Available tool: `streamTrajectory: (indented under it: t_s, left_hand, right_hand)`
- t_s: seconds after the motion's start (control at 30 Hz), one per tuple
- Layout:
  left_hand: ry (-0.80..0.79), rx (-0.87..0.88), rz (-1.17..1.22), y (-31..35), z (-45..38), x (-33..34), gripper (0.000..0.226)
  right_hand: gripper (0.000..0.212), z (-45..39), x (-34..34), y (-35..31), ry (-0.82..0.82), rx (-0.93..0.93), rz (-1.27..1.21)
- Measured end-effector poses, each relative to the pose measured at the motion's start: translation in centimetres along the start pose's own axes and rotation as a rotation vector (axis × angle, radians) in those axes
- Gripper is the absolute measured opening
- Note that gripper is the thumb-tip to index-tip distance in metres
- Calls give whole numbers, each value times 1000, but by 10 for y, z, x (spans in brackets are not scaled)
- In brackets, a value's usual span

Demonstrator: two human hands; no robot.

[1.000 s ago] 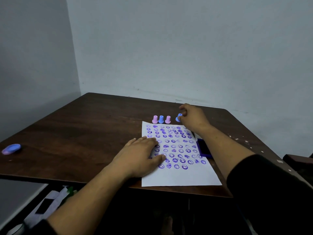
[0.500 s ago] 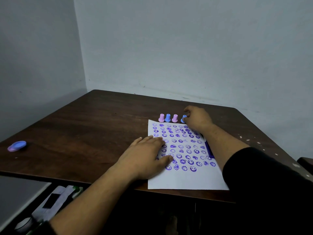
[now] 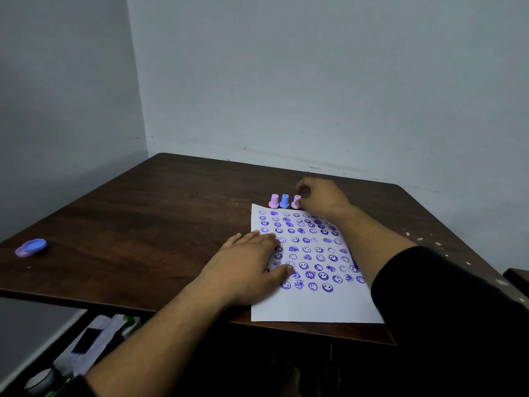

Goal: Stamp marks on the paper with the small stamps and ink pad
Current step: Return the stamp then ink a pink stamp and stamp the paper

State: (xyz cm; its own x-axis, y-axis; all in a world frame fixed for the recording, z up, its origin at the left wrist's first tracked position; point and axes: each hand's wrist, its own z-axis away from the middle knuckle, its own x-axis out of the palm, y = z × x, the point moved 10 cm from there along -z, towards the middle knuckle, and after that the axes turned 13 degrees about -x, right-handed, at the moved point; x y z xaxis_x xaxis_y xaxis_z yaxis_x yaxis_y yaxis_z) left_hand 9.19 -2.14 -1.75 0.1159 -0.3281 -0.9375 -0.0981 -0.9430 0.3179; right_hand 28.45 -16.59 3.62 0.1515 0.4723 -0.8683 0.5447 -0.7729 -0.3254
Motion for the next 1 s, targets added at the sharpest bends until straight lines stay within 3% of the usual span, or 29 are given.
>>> streamTrajectory:
  t_s: [0.37,0.6,0.83,1.0]
  left_hand:
    - [-2,0,9,0,-1,1,70]
    - [-2,6,-4,2,0,0,69]
    - [-3,14,-3,2,-1,3,71]
    - [-9,11,-3,-1,-2,4,72]
  right_hand:
    - [4,-3,-3,-6,50,7,105]
    - [10,14,-52,-7,211,11,-155]
    - [9,97,-102,1,383,-9,-329]
    - [10,168,-108,19,416,35,-230]
